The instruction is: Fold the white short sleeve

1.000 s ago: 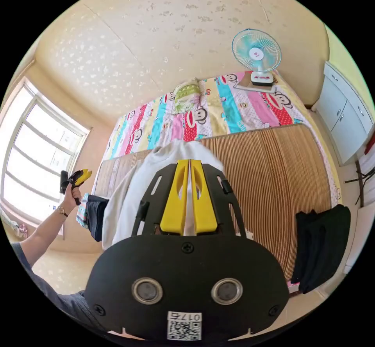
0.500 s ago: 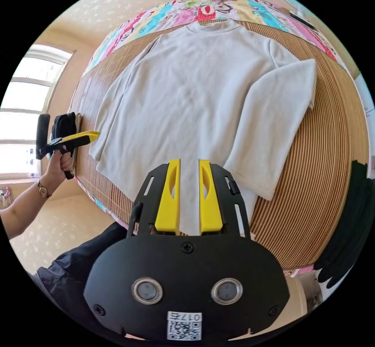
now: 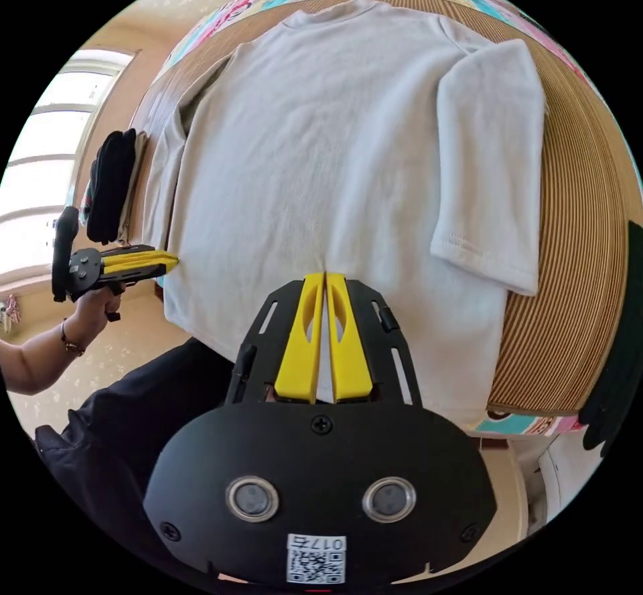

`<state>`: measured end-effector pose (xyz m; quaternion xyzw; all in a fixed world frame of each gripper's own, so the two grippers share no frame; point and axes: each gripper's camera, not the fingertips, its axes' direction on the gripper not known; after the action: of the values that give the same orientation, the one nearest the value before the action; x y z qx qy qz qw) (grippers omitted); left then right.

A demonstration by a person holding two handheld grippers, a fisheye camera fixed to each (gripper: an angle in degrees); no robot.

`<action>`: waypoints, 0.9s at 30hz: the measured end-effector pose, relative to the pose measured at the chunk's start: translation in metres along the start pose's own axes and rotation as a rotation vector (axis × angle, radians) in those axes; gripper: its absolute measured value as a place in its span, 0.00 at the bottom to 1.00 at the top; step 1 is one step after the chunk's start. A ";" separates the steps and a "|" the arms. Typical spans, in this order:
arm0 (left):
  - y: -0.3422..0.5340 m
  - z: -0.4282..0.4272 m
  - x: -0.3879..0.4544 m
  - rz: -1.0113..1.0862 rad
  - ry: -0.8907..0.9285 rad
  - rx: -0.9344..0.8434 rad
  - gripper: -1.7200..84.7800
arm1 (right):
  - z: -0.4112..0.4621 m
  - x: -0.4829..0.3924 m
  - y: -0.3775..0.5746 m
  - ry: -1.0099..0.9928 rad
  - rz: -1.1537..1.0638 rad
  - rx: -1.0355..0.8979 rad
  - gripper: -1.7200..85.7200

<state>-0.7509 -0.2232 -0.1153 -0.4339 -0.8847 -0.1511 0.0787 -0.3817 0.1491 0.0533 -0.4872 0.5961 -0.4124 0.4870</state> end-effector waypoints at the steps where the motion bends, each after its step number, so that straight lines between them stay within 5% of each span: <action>1: 0.019 -0.014 -0.001 -0.015 0.014 0.053 0.09 | -0.003 0.003 0.006 -0.006 0.021 -0.009 0.05; 5: 0.071 -0.074 -0.048 -0.231 -0.028 0.310 0.16 | -0.061 0.033 0.029 0.017 0.160 0.170 0.09; 10: 0.062 -0.025 -0.090 -0.314 -0.016 0.094 0.14 | -0.090 0.089 -0.007 0.116 0.311 0.232 0.12; 12: 0.060 -0.034 -0.095 -0.304 -0.048 0.058 0.08 | -0.071 0.106 -0.037 0.151 0.268 0.077 0.09; 15: 0.078 -0.062 -0.147 -0.339 0.220 0.020 0.05 | -0.090 0.118 -0.047 0.188 0.076 -0.044 0.06; 17: 0.132 -0.123 -0.227 -0.413 0.613 0.303 0.05 | -0.137 0.135 -0.044 0.200 0.036 -0.029 0.05; 20: 0.234 -0.200 -0.334 -0.577 0.796 0.733 0.07 | -0.237 0.187 -0.033 0.389 0.113 0.094 0.05; 24: 0.354 -0.248 -0.391 -0.884 0.479 0.947 0.11 | -0.335 0.292 0.018 0.582 0.572 0.295 0.06; 27: 0.398 -0.237 -0.364 -1.079 0.329 0.980 0.11 | -0.321 0.304 0.056 0.366 0.670 0.369 0.08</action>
<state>-0.2118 -0.3432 0.0885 0.1734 -0.9176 0.1798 0.3092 -0.7225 -0.1334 0.0044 -0.0899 0.7142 -0.4107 0.5596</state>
